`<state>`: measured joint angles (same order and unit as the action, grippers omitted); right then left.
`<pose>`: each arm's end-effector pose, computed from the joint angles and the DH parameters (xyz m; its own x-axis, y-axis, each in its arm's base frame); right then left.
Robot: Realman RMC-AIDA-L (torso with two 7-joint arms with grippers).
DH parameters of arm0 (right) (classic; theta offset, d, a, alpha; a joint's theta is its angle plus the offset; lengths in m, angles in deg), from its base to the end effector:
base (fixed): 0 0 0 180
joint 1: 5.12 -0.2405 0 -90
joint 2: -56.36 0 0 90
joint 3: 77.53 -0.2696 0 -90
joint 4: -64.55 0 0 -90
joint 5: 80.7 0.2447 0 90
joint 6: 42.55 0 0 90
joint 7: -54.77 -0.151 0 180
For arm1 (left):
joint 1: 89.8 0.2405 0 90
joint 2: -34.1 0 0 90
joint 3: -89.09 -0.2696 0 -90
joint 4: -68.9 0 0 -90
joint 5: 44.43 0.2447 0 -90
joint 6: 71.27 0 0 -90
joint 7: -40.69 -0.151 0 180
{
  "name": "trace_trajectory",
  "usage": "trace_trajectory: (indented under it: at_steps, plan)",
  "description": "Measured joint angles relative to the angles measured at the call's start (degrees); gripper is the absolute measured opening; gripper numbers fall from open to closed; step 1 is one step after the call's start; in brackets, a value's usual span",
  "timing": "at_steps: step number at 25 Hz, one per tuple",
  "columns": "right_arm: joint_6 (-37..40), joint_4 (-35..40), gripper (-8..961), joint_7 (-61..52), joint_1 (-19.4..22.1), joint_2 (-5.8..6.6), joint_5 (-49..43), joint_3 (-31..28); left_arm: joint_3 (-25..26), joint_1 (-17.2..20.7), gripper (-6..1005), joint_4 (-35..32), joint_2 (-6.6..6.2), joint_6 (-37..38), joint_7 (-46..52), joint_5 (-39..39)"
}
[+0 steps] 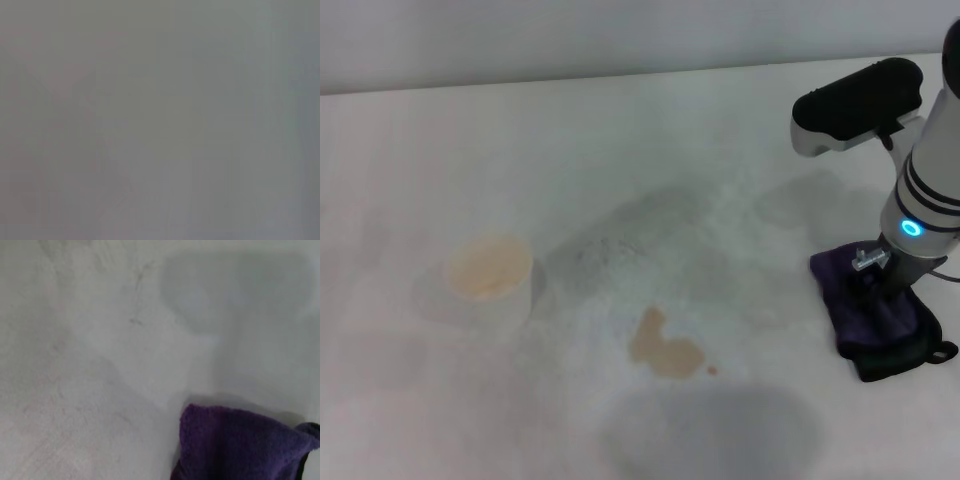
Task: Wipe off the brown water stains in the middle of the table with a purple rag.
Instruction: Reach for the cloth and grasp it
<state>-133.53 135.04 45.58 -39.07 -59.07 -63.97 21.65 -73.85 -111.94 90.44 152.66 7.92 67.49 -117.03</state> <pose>0.2438 0.3699 -0.0332 0.2235 -0.9605 0.1657 -0.5560 -0.2653 -0.7877 -0.4381 0.3056 0.0684 0.8279 -0.0429 0.5592 0.5526 -0.1072 -0.8265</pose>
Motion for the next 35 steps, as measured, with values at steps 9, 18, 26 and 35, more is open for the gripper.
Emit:
trace_trajectory:
  at_steps: [9,18,26,35]
  plan:
    - [-0.15,0.34,248,1.04,-0.65,-0.05,0.51,-0.37,0.0,0.04,893,0.0,0.0,0.0,0.0,0.0]
    - [0.23,-0.15,69,1.62,-0.13,-0.25,0.99,-0.28,0.0,-0.01,893,-0.01,0.0,0.0,-0.06,0.0]
    - [0.43,-0.25,207,2.1,0.0,-0.25,1.42,-0.05,0.0,0.07,893,-0.01,0.05,-0.04,-0.09,0.0]
    - [0.7,-1.49,232,2.33,-0.1,-0.14,1.24,-0.03,0.0,0.4,893,-0.1,0.17,-0.09,-0.09,0.0]
